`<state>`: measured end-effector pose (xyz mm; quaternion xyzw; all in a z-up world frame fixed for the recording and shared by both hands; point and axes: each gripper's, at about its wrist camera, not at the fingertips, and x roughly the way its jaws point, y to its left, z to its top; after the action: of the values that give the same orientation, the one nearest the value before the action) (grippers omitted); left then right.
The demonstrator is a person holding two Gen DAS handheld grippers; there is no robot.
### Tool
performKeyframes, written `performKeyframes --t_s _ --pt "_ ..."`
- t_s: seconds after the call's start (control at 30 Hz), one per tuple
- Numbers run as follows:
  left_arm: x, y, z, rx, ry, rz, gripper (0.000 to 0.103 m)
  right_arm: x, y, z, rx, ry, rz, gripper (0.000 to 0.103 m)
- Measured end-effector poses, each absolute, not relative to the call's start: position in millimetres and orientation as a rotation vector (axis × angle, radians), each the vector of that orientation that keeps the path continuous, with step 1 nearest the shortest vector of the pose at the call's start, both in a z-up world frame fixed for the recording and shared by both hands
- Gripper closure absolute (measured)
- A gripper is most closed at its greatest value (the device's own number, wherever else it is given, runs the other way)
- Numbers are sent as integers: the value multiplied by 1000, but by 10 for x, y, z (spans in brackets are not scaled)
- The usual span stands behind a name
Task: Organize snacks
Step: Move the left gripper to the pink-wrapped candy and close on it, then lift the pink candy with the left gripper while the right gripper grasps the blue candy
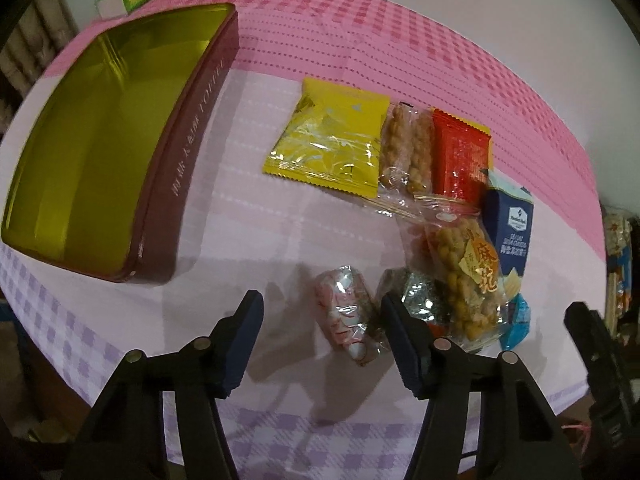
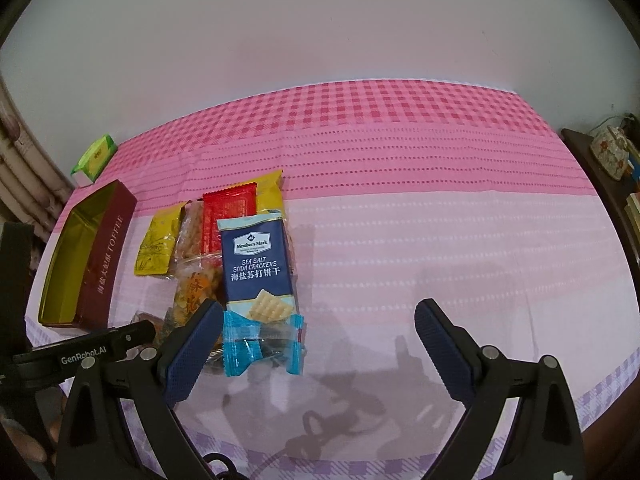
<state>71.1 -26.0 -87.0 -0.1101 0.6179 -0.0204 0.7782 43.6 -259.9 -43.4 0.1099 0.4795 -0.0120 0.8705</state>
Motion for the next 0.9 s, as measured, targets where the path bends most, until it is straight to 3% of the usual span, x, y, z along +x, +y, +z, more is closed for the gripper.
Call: performKeyframes --t_s 0.2,0.27,0.53,0.9 --pt "790 -305 -903 -235 1332 -30 43 433 -2609 -447 232 1005 -28 7" --pt "797 -287 -977 -266 1365 -41 53 436 -2614 -447 231 1004 -27 7" --pt "808 -295 -1019 -289 1377 -94 76 439 -2652 -452 237 1005 -33 7" --pt "741 -252 -978 -220 1338 -130 79 465 -2811 -530 292 1031 -37 8"
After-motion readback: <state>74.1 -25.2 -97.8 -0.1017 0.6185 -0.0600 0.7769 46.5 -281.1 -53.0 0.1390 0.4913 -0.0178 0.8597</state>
